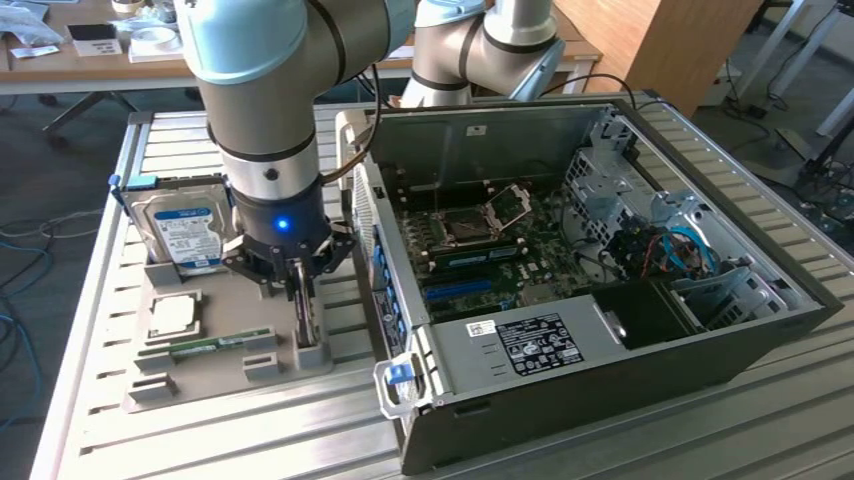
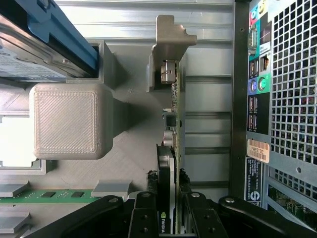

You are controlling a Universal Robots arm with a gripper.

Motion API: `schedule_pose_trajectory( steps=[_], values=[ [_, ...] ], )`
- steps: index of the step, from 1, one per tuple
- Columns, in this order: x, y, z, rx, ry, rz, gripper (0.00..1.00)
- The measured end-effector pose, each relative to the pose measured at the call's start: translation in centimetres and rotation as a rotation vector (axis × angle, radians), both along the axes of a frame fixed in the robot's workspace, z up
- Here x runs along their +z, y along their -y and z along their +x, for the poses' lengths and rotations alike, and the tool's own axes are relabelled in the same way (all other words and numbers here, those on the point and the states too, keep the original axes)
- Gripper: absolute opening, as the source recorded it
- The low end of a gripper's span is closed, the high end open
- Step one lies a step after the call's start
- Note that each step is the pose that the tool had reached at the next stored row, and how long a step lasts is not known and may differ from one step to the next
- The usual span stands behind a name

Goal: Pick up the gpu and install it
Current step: 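Pick up the gpu and move the gpu toward the slot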

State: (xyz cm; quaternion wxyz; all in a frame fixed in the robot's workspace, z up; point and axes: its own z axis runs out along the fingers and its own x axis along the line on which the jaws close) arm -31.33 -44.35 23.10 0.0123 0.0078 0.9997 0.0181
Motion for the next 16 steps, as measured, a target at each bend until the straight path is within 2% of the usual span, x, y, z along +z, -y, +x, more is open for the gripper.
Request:
schedule_pose_trajectory(
  steps=[13,16],
  values=[
    [0.01,0.00,0.00,0.000,0.0001,0.0000,0.26],
    [0.46,0.00,0.00,0.000,0.0000,0.0000,0.26]
  ],
)
